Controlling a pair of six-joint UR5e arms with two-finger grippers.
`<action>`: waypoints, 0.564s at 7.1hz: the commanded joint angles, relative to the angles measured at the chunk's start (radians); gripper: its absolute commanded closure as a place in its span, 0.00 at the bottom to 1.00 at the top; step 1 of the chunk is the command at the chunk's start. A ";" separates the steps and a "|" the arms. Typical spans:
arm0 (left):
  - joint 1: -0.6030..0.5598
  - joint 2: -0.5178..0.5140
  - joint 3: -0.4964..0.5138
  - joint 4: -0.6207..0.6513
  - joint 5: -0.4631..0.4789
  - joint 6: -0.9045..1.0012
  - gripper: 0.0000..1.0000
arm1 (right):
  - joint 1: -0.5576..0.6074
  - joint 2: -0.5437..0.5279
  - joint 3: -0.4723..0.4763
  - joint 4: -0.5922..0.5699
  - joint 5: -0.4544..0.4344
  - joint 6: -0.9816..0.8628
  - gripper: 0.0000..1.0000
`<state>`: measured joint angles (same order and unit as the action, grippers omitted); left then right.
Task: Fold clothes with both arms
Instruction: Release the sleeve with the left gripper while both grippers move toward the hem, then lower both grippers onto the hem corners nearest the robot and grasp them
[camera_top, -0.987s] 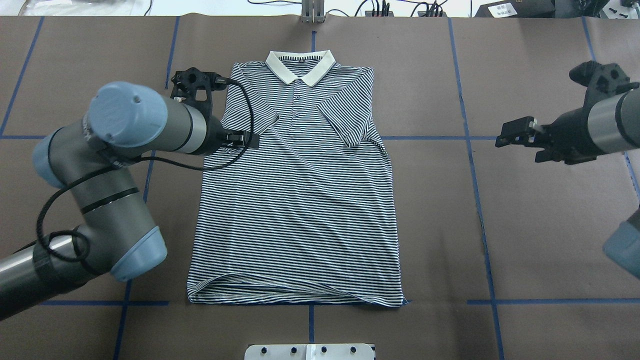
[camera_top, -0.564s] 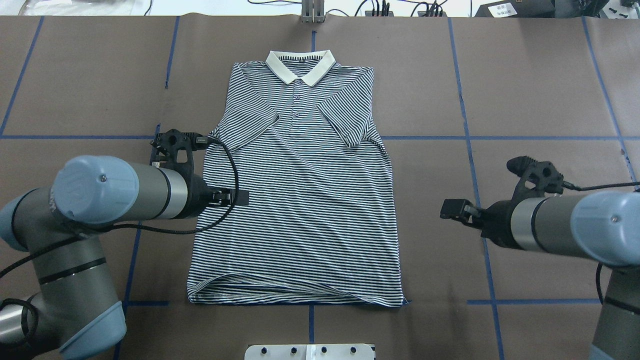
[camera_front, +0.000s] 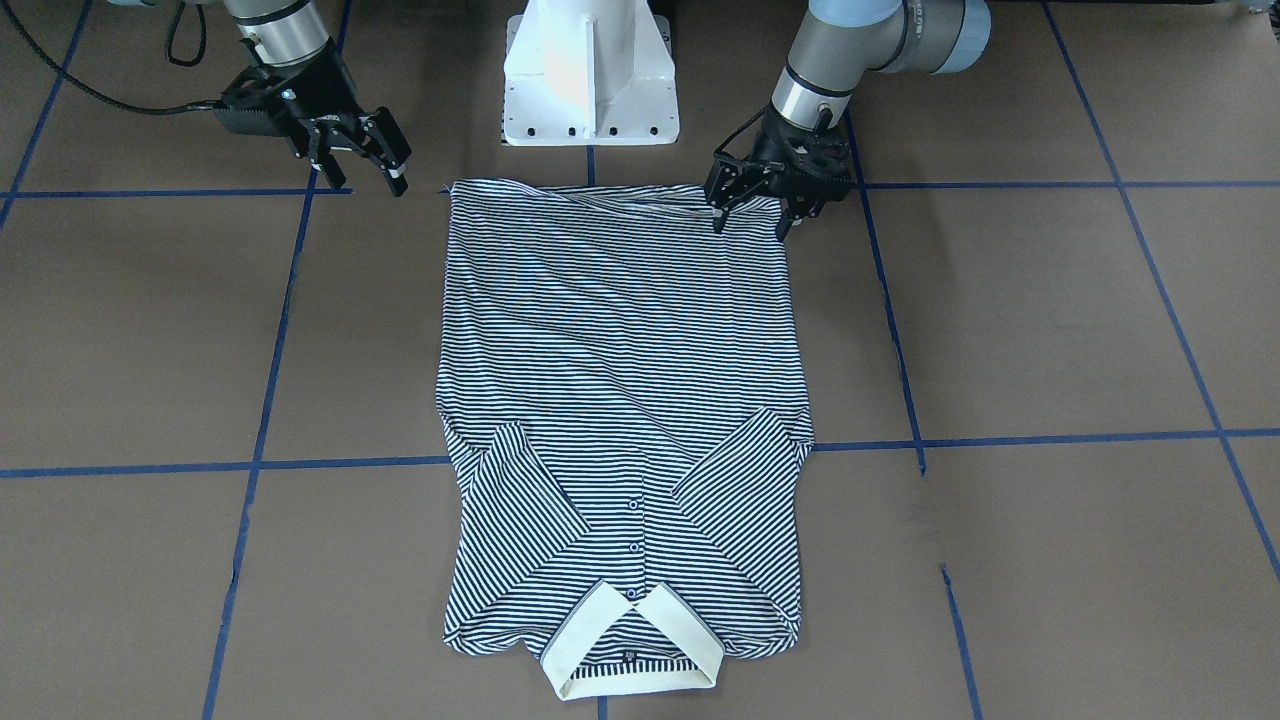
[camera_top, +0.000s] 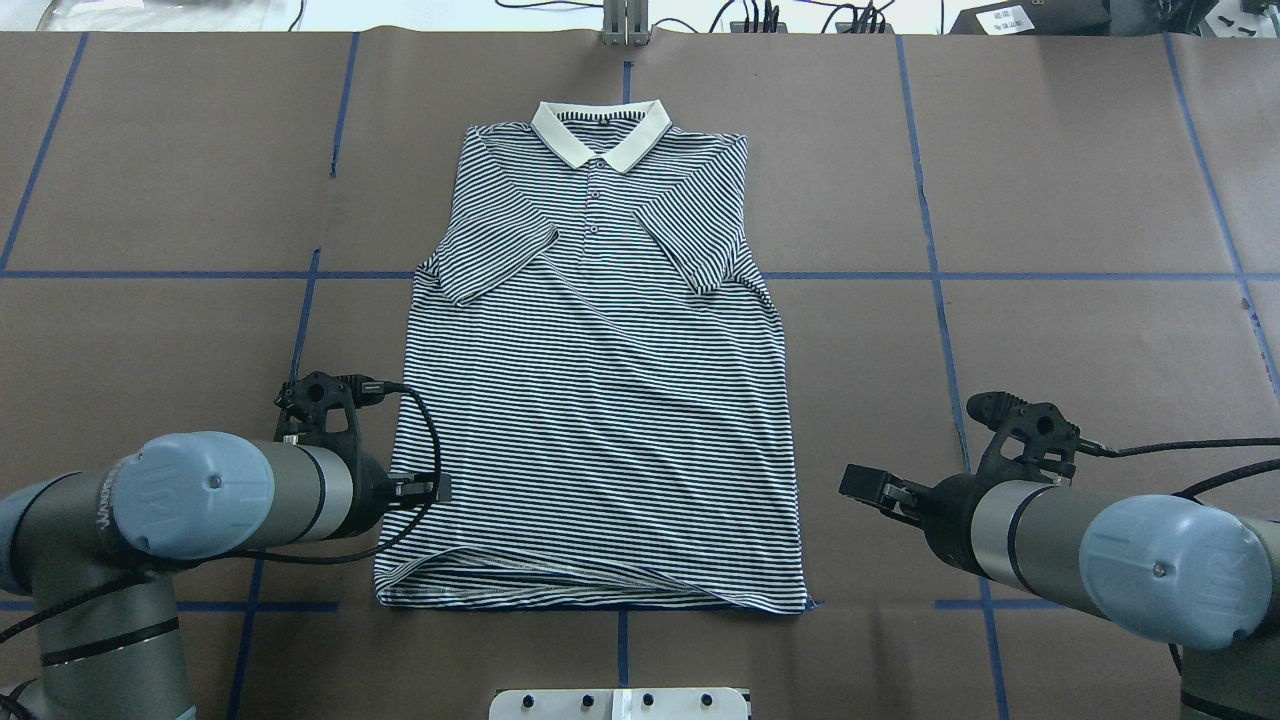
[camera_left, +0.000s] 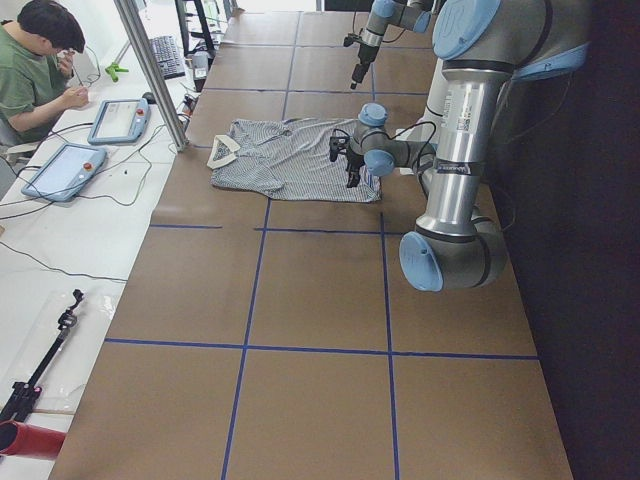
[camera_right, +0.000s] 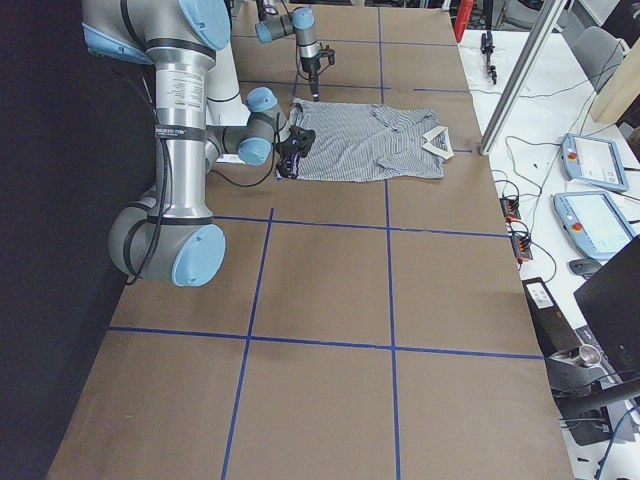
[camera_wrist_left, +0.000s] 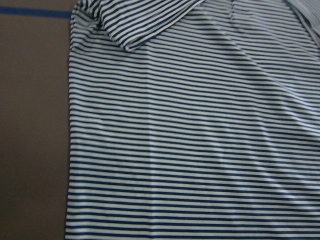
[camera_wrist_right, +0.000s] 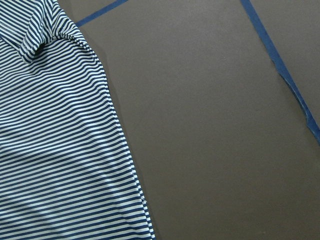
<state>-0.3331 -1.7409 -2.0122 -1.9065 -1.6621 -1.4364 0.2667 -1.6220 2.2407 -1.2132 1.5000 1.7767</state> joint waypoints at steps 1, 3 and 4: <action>0.043 0.044 -0.005 0.001 0.005 -0.030 0.32 | -0.010 0.001 0.000 0.000 -0.015 0.003 0.00; 0.083 0.078 -0.014 0.001 0.007 -0.083 0.39 | -0.030 0.001 0.000 0.000 -0.049 0.018 0.00; 0.103 0.080 -0.014 0.001 0.012 -0.104 0.41 | -0.032 0.001 0.000 0.000 -0.050 0.018 0.00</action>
<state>-0.2547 -1.6690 -2.0250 -1.9053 -1.6546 -1.5088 0.2410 -1.6214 2.2411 -1.2134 1.4603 1.7922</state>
